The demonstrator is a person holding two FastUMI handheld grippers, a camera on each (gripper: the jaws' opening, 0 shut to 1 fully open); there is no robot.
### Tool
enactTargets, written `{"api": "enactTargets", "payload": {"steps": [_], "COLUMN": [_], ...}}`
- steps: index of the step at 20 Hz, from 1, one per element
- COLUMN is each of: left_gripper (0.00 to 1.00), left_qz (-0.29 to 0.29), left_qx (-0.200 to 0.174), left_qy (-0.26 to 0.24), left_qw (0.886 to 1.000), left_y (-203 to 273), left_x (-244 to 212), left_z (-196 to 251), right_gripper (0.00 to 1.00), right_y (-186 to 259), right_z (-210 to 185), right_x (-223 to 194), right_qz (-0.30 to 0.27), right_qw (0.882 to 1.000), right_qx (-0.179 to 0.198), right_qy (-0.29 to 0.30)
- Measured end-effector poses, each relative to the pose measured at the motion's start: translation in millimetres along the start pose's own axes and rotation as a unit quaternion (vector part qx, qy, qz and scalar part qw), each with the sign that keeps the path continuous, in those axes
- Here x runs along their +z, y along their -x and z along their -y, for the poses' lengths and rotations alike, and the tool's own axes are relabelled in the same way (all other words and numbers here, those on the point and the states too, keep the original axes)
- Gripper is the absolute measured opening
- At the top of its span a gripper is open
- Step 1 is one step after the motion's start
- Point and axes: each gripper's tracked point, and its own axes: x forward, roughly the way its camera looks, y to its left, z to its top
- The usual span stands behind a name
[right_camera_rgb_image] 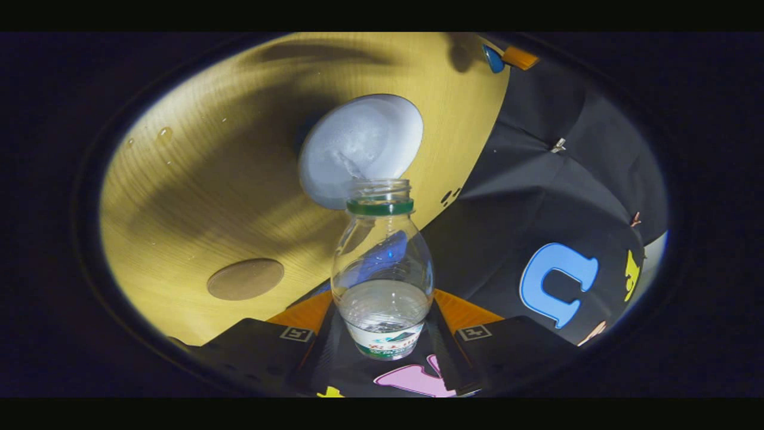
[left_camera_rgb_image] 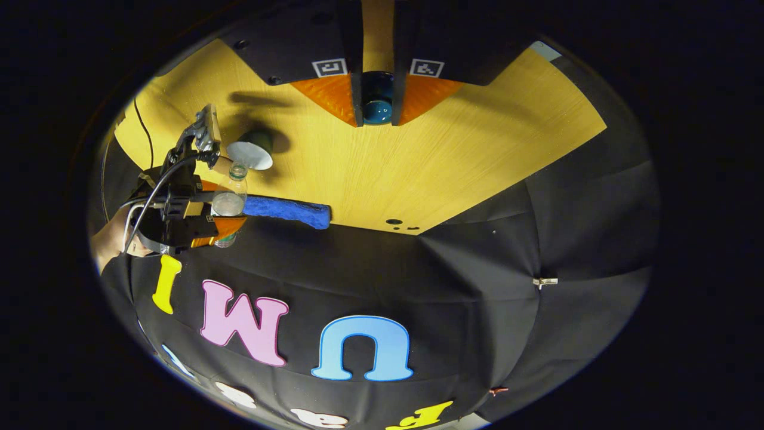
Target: Open the teacup lid with one hand, grasp the water bottle and pour water into the teacup with the other hand; after pouring, place the water bottle on the coaster and then close the teacup lid.
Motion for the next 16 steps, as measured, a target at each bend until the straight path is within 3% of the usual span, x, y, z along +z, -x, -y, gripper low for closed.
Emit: {"api": "enactTargets", "payload": {"steps": [1, 2, 4, 16], "left_gripper": [0.27, 0.24, 0.27, 0.24], "left_qz": [0.001, 0.001, 0.002, 0.004], "left_qx": [0.002, 0.004, 0.007, 0.006], "left_qy": [-0.001, -0.002, -0.002, -0.007], "left_qw": [1.0, 1.0, 1.0, 1.0], "left_y": [1.0, 1.4, 2.9, 7.3], "left_x": [0.0, -0.1, 1.0, 1.2], "left_z": [-1.9, -3.7, -6.6, 3.6], "right_gripper": [0.72, 0.72, 0.72, 0.72], "right_y": [-2.3, -2.8, -4.5, -2.6], "right_z": [0.5, 0.7, 1.5, -0.1], "right_x": [-1.2, -1.4, -3.9, -3.6], "right_qz": [-0.001, -0.002, -0.003, -0.005], "right_qw": [1.0, 1.0, 1.0, 1.0], "right_qx": [0.0, 0.001, 0.0, 0.005], "right_qy": [0.002, 0.005, 0.006, -0.002]}}
